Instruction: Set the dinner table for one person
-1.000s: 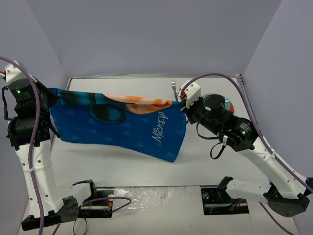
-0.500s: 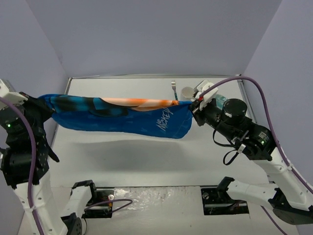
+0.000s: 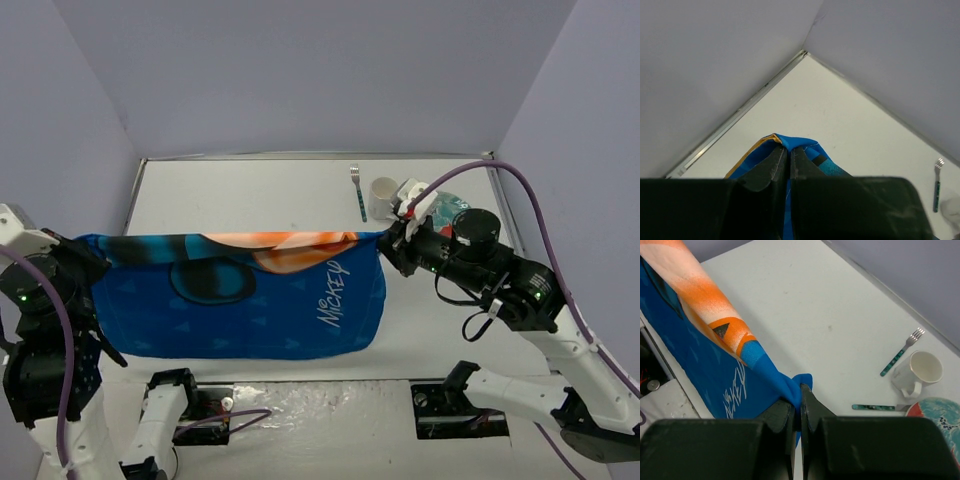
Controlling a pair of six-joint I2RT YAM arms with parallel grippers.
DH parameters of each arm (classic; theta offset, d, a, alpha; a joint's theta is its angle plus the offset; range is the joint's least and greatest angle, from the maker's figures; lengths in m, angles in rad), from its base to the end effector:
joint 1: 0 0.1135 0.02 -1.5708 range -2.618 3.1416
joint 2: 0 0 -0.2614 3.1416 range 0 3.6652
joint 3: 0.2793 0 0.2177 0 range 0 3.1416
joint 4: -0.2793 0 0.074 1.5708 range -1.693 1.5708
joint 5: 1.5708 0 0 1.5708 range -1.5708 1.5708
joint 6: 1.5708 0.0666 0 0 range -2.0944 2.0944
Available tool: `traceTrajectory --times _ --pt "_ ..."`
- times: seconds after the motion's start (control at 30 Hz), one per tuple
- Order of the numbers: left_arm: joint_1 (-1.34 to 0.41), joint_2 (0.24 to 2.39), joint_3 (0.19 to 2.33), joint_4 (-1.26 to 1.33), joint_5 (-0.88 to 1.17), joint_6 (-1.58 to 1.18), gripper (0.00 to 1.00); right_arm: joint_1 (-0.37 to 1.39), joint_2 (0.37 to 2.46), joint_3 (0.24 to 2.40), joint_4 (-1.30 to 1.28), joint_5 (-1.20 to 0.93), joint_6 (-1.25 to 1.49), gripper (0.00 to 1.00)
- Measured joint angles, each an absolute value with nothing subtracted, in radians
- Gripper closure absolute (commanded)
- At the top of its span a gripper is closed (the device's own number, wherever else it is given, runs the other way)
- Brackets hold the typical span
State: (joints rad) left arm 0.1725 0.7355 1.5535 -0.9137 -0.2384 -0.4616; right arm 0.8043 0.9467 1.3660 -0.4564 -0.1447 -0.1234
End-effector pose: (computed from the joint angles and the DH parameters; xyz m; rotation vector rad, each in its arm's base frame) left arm 0.0599 0.0264 0.4694 -0.6867 1.5155 -0.0204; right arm 0.1136 0.1318 0.4604 -0.8369 1.4168 0.6403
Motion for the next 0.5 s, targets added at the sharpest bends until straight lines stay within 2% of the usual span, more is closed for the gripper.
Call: traceTrajectory --times 0.23,0.5 --pt "0.165 0.811 1.347 -0.913 -0.298 -0.44 1.0 0.793 1.039 1.238 -0.397 -0.151 -0.07 1.0" --pt "0.174 1.142 1.186 -0.719 -0.307 -0.431 1.0 0.667 1.361 1.187 -0.235 -0.171 -0.059 1.0"
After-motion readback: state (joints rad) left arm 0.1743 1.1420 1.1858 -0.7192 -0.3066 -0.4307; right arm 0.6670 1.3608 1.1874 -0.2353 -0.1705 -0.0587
